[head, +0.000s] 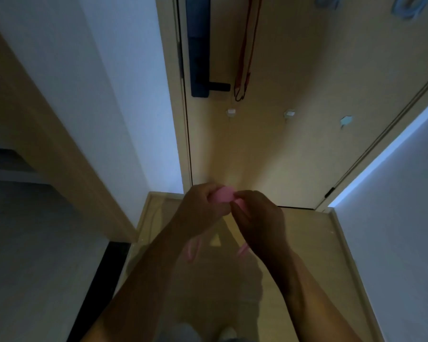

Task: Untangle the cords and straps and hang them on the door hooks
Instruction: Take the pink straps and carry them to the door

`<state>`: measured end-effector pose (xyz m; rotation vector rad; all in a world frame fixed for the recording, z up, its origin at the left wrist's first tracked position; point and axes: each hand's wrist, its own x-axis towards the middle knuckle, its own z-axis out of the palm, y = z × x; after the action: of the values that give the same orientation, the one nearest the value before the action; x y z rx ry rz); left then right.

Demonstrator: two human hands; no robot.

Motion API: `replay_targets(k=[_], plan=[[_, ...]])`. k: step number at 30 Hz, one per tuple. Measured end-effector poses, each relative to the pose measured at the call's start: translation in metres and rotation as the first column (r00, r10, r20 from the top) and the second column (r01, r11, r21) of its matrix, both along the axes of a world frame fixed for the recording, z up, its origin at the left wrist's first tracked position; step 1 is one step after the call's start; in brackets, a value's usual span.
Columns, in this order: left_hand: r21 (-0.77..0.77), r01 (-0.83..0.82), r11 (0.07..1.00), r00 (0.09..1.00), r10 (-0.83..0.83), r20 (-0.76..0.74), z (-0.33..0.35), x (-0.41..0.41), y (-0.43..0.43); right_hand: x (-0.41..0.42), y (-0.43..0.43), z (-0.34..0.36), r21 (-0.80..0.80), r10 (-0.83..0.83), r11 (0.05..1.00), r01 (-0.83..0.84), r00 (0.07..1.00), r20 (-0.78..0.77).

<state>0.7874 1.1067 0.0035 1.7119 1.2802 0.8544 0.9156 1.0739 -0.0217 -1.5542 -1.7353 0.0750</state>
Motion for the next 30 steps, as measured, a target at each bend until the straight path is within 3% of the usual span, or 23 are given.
replay_targets(k=[4,10,14,24,30], plan=[[0.063,-0.064,0.996,0.996,0.068,-0.058,-0.015,0.022,0.044,0.025,0.049,-0.005,0.033,-0.056,0.998,0.053,0.995,0.081],[0.325,-0.048,0.945,0.968,0.124,-0.218,-0.045,0.036,0.12,0.051,0.122,-0.022,-0.069,-0.12,0.99,0.126,0.989,0.085],[0.315,-0.062,0.947,0.963,0.139,-0.23,-0.067,0.055,0.19,0.066,0.189,-0.046,-0.138,-0.168,0.973,0.183,0.979,0.113],[0.176,-0.096,0.98,0.97,0.132,-0.203,-0.107,0.077,0.36,0.076,0.359,-0.088,-0.249,-0.222,0.946,0.206,0.974,-0.036],[0.056,-0.01,0.998,0.931,0.03,-0.363,-0.143,0.093,0.436,0.085,0.422,-0.121,-0.451,-0.317,0.86,0.237,0.942,-0.109]])
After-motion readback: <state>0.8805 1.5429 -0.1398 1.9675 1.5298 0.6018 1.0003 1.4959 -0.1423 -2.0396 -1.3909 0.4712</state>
